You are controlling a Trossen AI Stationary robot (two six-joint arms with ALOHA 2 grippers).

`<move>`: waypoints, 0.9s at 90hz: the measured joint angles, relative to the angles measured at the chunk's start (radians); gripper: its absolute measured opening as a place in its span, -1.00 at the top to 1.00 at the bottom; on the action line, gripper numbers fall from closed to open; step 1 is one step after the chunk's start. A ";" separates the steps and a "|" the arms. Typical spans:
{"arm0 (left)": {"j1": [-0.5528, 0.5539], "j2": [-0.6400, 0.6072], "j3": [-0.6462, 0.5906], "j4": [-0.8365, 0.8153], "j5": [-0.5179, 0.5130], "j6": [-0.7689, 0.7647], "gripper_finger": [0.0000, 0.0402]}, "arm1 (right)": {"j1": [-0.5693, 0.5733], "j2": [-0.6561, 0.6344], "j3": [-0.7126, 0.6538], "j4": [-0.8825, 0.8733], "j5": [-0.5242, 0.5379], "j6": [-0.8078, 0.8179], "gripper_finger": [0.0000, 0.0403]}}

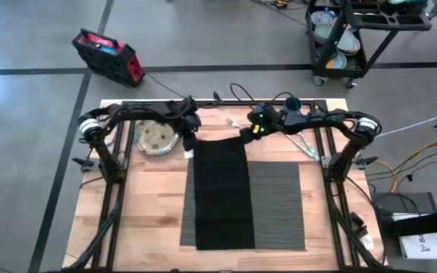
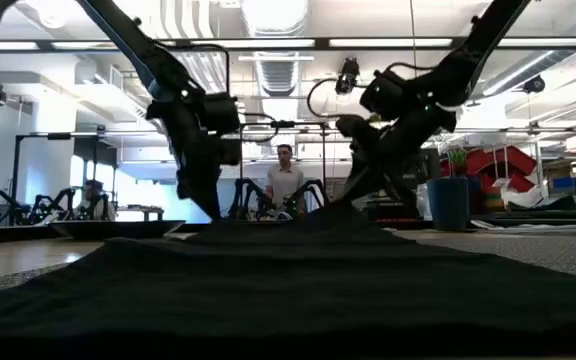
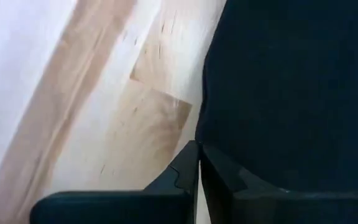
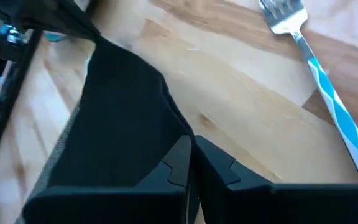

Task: Set table place
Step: Fold the black napkin

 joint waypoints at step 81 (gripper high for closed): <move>-0.024 0.024 -0.003 0.026 -0.002 -0.087 1.00 | 0.003 -0.041 -0.004 -0.111 -0.039 -0.065 1.00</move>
